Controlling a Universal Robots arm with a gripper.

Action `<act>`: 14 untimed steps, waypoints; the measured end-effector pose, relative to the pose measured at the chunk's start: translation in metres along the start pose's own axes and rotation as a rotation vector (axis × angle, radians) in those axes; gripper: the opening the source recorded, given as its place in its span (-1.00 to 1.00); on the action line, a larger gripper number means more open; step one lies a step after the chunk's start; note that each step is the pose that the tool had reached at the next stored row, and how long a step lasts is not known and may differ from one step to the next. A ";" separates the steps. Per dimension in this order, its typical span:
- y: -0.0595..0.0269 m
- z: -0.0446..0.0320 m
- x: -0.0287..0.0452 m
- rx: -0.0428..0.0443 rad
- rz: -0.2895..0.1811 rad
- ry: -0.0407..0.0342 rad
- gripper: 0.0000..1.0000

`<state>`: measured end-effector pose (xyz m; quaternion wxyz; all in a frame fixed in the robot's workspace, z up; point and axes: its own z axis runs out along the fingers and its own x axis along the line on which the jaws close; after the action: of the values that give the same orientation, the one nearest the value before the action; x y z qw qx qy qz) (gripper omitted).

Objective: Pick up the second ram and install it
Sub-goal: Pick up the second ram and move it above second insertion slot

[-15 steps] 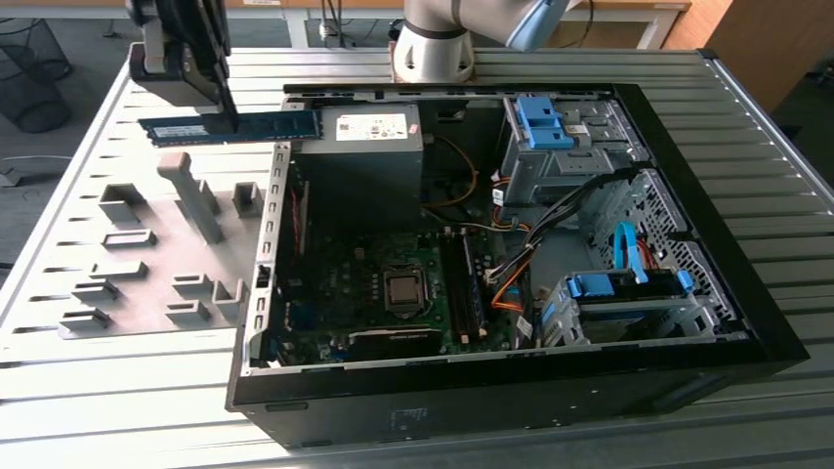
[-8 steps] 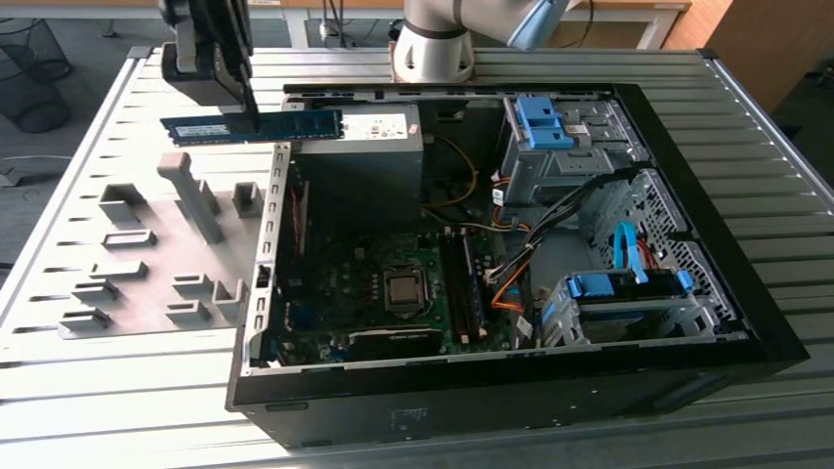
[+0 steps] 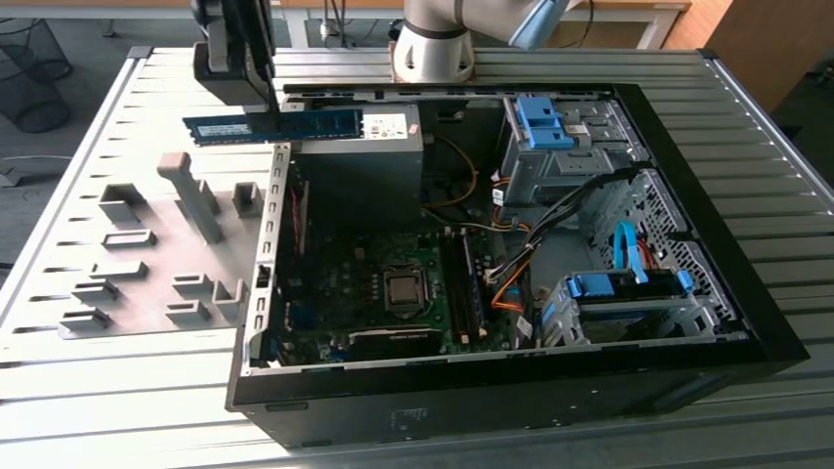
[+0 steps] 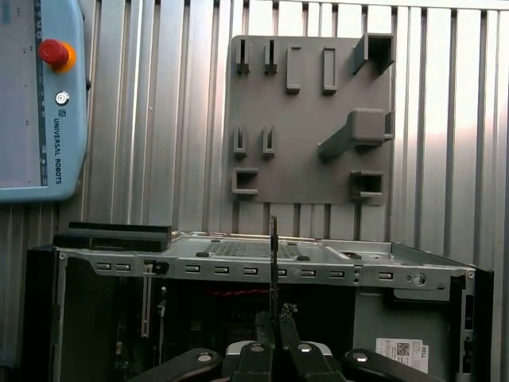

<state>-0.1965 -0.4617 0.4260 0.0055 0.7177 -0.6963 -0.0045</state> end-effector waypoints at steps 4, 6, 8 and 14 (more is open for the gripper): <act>-0.0063 -0.0001 0.0002 0.0001 0.000 -0.0001 -0.72; -0.0095 -0.0001 0.0003 0.0001 0.000 -0.0001 -0.72; -0.0127 -0.0002 0.0004 0.0000 0.000 0.0000 -0.72; -0.0216 -0.0003 0.0006 0.0001 0.000 0.0000 -0.72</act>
<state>-0.1749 -0.4617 0.4259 0.0054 0.7177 -0.6963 -0.0045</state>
